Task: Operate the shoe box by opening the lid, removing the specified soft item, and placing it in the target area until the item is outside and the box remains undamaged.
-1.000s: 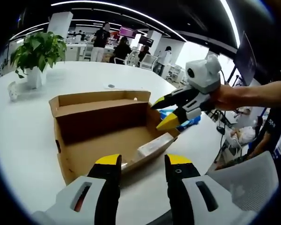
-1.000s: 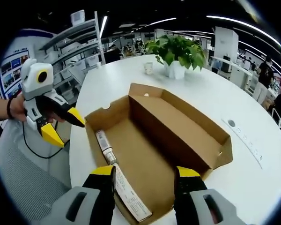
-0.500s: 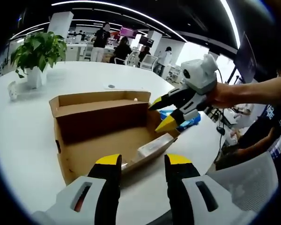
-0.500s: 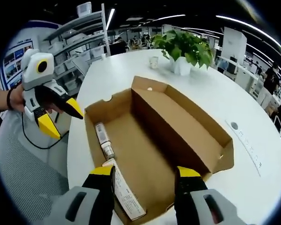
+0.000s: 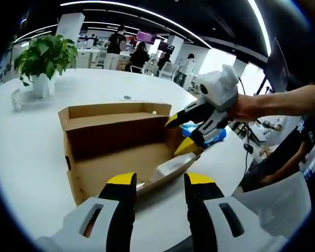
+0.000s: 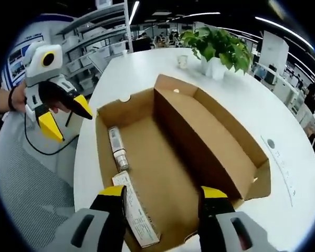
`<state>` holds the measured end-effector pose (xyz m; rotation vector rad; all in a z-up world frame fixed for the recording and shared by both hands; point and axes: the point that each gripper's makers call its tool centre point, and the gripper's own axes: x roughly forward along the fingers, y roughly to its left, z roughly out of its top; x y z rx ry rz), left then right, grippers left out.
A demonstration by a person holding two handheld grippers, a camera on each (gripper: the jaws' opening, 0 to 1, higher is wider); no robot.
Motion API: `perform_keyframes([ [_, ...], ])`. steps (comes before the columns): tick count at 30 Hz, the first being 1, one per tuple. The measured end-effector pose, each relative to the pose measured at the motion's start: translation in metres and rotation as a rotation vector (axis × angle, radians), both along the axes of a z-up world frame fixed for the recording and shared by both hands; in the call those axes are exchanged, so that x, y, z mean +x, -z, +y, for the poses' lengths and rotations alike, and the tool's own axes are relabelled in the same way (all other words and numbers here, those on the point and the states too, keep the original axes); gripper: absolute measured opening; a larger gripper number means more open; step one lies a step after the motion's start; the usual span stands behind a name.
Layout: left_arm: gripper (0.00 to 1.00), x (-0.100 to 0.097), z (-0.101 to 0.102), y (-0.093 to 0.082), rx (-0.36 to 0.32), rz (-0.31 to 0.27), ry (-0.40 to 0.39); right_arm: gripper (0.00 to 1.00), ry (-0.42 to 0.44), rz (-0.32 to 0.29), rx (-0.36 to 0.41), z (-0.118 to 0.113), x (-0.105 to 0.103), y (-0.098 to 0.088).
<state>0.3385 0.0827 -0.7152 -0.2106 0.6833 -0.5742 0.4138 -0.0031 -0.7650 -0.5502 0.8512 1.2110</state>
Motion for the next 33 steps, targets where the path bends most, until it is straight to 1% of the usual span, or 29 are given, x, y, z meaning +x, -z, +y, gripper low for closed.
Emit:
perform_keyframes([
  [4, 0.37, 0.001, 0.001, 0.0, -0.004, 0.001, -0.006, 0.58, -0.061, 0.01, -0.047, -0.003, -0.005, 0.01],
  [6, 0.37, 0.001, 0.001, 0.0, -0.008, 0.002, -0.006, 0.6, -0.079, 0.015, -0.061, -0.003, -0.006, 0.014],
  [9, 0.37, 0.0, 0.001, 0.0, -0.007, 0.004, -0.006, 0.64, -0.11, 0.042, -0.079, -0.004, -0.012, 0.022],
  [10, 0.37, 0.0, 0.0, 0.0, -0.007, 0.004, -0.005, 0.62, -0.106, 0.042, -0.075, -0.003, -0.011, 0.022],
  [16, 0.37, 0.002, 0.001, 0.002, -0.008, 0.006, -0.003, 0.64, -0.131, 0.057, -0.092, 0.0, -0.01, 0.028],
  [20, 0.37, 0.001, 0.001, 0.001, -0.009, 0.007, -0.004, 0.68, -0.121, 0.04, -0.097, -0.001, -0.006, 0.027],
  [21, 0.37, 0.001, 0.001, 0.001, -0.01, 0.007, -0.005, 0.68, -0.105, 0.044, -0.093, -0.002, -0.005, 0.026],
  [22, 0.36, 0.001, 0.001, 0.001, -0.01, 0.007, -0.007, 0.68, -0.102, 0.045, -0.091, -0.002, -0.005, 0.026],
  [25, 0.36, 0.002, 0.002, 0.001, -0.011, 0.007, -0.009, 0.68, -0.054, 0.038, -0.083, -0.007, 0.0, 0.025],
  [28, 0.36, 0.002, 0.001, 0.002, -0.01, 0.008, -0.007, 0.67, -0.035, 0.038, -0.084, -0.011, 0.005, 0.025],
  [31, 0.36, 0.001, 0.0, 0.001, -0.01, 0.008, -0.005, 0.65, -0.05, 0.026, -0.096, -0.011, 0.005, 0.025],
  [33, 0.36, 0.001, -0.001, 0.001, -0.009, 0.008, -0.003, 0.64, -0.073, 0.011, -0.086, -0.009, 0.007, 0.023],
])
